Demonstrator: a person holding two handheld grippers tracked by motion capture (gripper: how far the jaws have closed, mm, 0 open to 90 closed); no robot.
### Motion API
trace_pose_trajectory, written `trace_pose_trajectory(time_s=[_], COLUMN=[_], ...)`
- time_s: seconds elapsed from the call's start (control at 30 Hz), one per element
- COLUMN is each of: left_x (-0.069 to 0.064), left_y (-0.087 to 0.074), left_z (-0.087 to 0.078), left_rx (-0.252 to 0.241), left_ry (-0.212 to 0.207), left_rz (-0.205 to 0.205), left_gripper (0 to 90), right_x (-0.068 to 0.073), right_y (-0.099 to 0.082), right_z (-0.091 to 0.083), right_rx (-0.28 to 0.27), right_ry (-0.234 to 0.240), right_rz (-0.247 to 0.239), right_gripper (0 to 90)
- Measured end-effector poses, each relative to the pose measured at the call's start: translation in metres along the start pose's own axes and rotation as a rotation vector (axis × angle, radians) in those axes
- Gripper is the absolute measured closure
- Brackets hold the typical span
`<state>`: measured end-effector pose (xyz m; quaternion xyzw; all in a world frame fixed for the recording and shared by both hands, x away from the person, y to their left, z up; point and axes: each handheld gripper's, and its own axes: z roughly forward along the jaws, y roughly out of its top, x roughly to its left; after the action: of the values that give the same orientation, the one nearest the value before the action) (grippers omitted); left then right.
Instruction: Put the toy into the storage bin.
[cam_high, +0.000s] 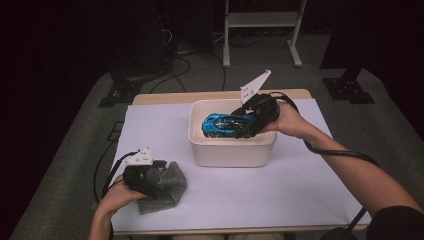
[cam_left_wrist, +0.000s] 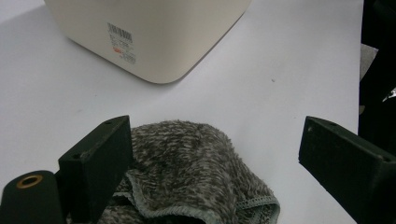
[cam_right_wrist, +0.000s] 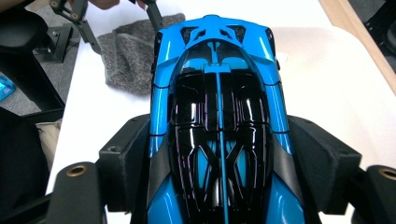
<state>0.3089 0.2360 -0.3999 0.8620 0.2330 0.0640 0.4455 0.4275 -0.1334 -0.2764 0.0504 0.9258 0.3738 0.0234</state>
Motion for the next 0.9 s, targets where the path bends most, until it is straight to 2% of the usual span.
trace_pose_trajectory(time_s=[0.27,0.6,0.9], left_x=[0.0,0.0,0.002], left_y=[0.001,-0.001,-0.002], left_z=[0.0,-0.002,-0.002], left_rx=[-0.006,-0.011,-0.012], left_ry=[-0.002,-0.002,-0.003], left_rz=[0.0,-0.011,-0.016], left_gripper=[9.1,9.1,9.1], right_x=[-0.018,-0.034,-0.039], right_y=[-0.002,-0.005,-0.008], right_z=[0.016,0.037,0.057], right_rx=[0.023,0.064,0.113], right_ry=[0.019,0.035,0.051], right_rz=[0.019,0.04,0.04], right_gripper=[25.2,25.2,25.2])
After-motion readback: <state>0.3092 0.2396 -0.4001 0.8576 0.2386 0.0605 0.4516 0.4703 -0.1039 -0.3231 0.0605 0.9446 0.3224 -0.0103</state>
